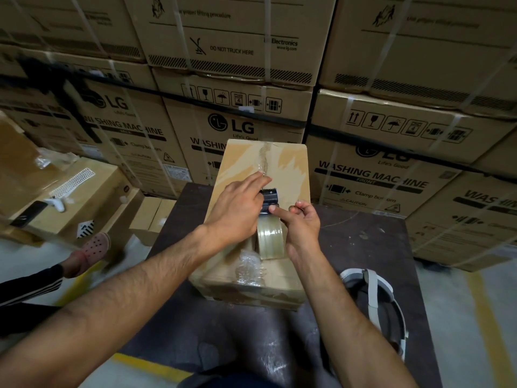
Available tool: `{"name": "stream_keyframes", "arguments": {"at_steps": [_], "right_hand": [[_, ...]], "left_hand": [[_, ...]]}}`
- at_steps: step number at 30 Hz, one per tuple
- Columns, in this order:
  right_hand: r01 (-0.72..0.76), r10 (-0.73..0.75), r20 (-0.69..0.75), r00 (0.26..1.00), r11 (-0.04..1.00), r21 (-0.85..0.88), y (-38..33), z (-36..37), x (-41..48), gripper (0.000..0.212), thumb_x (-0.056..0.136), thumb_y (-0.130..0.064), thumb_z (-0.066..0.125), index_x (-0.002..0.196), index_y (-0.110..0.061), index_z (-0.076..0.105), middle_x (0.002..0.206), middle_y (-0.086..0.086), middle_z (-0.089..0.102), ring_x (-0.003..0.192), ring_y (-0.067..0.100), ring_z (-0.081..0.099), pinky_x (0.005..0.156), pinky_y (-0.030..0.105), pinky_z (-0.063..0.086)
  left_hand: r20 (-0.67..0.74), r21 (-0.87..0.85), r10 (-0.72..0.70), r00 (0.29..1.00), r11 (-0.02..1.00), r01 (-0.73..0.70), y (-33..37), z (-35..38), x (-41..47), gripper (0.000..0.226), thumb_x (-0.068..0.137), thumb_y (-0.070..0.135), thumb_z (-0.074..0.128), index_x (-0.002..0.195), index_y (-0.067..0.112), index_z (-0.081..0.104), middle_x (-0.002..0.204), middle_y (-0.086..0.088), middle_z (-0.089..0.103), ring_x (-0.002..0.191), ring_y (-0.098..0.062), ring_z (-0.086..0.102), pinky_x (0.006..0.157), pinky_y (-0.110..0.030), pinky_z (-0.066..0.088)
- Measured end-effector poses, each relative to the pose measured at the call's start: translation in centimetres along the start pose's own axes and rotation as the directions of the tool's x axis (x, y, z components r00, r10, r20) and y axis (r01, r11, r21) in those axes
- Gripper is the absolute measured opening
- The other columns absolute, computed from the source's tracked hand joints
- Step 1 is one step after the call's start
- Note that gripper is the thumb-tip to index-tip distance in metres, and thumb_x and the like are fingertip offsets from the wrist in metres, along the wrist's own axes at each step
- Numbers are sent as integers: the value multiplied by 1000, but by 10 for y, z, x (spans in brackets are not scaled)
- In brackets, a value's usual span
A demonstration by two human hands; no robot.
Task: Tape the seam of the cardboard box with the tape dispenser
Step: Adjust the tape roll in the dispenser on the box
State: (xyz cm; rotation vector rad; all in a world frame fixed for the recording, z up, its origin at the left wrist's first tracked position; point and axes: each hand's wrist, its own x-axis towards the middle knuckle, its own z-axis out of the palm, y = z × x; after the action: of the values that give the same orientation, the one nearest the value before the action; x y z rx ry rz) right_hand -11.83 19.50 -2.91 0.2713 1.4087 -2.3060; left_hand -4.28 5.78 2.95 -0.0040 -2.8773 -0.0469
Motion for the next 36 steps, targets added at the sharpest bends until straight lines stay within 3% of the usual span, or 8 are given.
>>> {"name": "stream_keyframes", "arguments": {"at_steps": [5,11,17,20,23,29,34,36], "right_hand": [[30,-30,4,1000,999,-35,-4,3,-5,57,66,18,89,90,-19,53,73,-5,49,68,12,50,93,43,52],[123,-124,-4,992,984,-129,-12,1,-11,55,68,17,88,89,-19,52,71,-6,45,55,0,48,65,17,53],[150,-159,-52,986,976,-157,-11,1,-13,57,66,16,90,91,-18,52,69,-6,45,56,2,45,64,16,52],[135,-143,-38,989,977,-163,-13,1,-13,56,67,14,90,92,-18,52,67,-7,44,54,2,44,65,18,51],[116,-125,-35,992,975,-189,-15,-1,-11,56,68,12,92,94,-18,52,66,-8,41,55,3,41,68,23,48],[122,-142,-90,986,974,-193,-11,0,-16,57,67,10,93,98,-17,52,69,-6,41,53,3,41,63,21,47],[125,-152,-137,979,974,-189,-5,2,-16,57,67,6,94,96,-21,53,71,-7,40,60,7,40,76,34,46],[133,-163,-138,977,970,-205,-5,3,-17,56,68,6,94,97,-20,54,73,-6,42,61,6,42,76,32,47]], "left_hand": [[-20,-111,-14,1000,994,12,-2,5,-3,12,88,0,63,98,5,68,159,-9,43,157,-23,24,114,-52,43],[-102,-275,-93,990,959,62,1,12,-4,9,90,-1,58,90,7,62,151,-8,49,153,-23,35,107,-53,49],[-52,-209,-33,998,978,21,6,11,-7,18,84,-4,68,101,2,65,147,-12,53,142,-29,50,107,-50,48],[-80,-245,-76,994,968,54,6,8,-6,10,90,1,65,99,2,65,141,-11,56,108,-32,68,88,-46,55],[-119,-273,-88,989,960,52,10,8,-8,6,96,5,60,99,1,64,135,-9,57,84,-30,67,69,-41,56],[-63,-246,-54,997,969,37,9,7,-8,7,94,3,61,101,2,63,134,-6,55,94,-26,65,70,-42,57],[-30,-218,-60,998,975,52,9,5,-6,9,93,3,63,102,2,63,133,-4,54,97,-26,63,70,-44,58],[-14,-204,-64,998,977,60,9,3,-6,10,93,5,63,103,3,62,133,-3,54,100,-26,63,72,-45,57]]}}
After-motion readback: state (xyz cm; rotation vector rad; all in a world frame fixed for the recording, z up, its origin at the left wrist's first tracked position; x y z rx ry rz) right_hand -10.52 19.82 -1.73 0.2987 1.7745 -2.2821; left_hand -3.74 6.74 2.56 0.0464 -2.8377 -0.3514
